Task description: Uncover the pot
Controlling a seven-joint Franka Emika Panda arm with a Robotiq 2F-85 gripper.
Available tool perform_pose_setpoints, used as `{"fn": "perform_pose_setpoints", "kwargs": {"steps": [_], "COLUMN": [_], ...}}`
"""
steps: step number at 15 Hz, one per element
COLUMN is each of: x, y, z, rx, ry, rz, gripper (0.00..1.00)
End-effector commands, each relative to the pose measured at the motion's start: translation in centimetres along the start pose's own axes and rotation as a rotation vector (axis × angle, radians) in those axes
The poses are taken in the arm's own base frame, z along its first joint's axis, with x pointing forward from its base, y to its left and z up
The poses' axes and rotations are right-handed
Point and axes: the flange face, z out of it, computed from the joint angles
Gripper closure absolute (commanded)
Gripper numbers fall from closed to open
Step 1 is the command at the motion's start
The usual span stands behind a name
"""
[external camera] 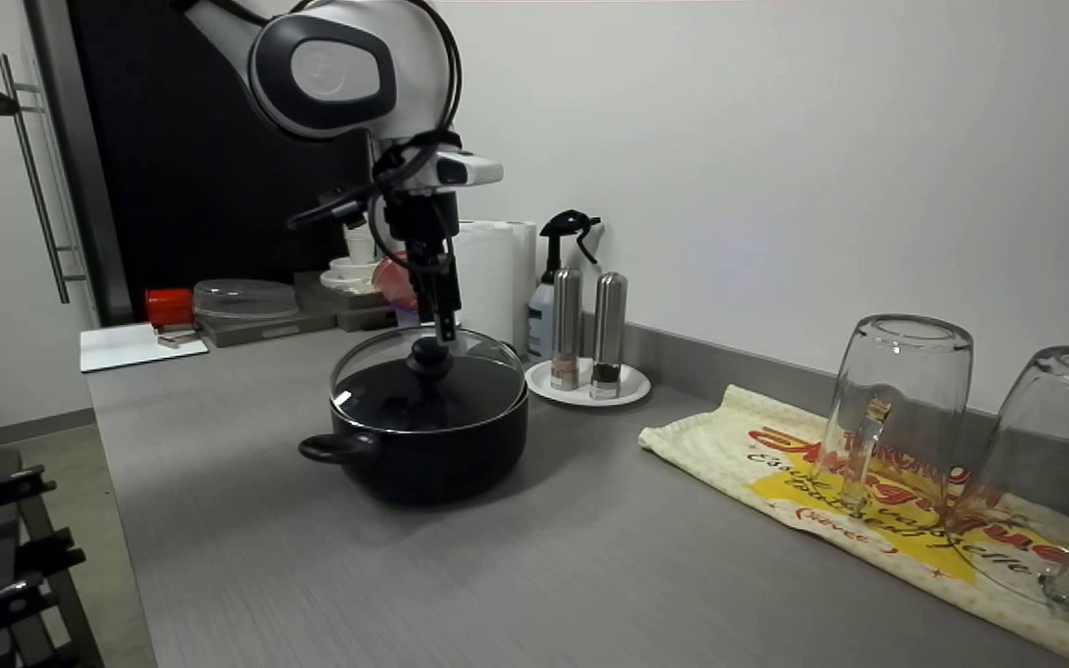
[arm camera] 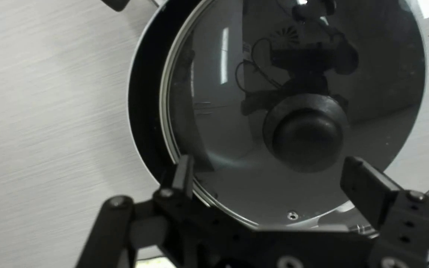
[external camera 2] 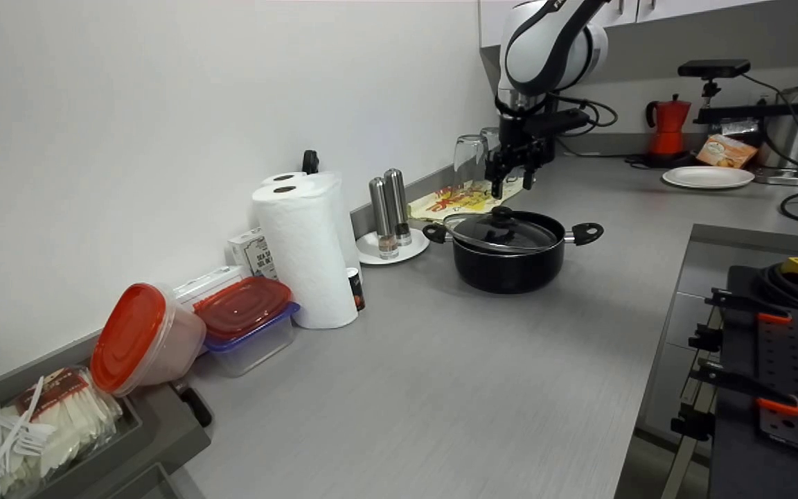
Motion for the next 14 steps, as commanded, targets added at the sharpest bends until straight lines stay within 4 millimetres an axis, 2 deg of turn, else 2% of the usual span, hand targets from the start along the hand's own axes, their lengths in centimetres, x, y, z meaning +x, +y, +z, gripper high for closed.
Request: {"fn": "perform_pose_setpoints", "kwargs": {"steps": [1,6,14], "x": [2.2,3.7,4.7], "y": [-1.7,-2.4,-2.9], "z": [0.8,2.3,4.3], "rx": [0.016,0.033,0.024], "ry": [0.014,0.003,-0.024], "rz": [0.021,0.036,0.03], "gripper": [0.0,0.0,0.0]}}
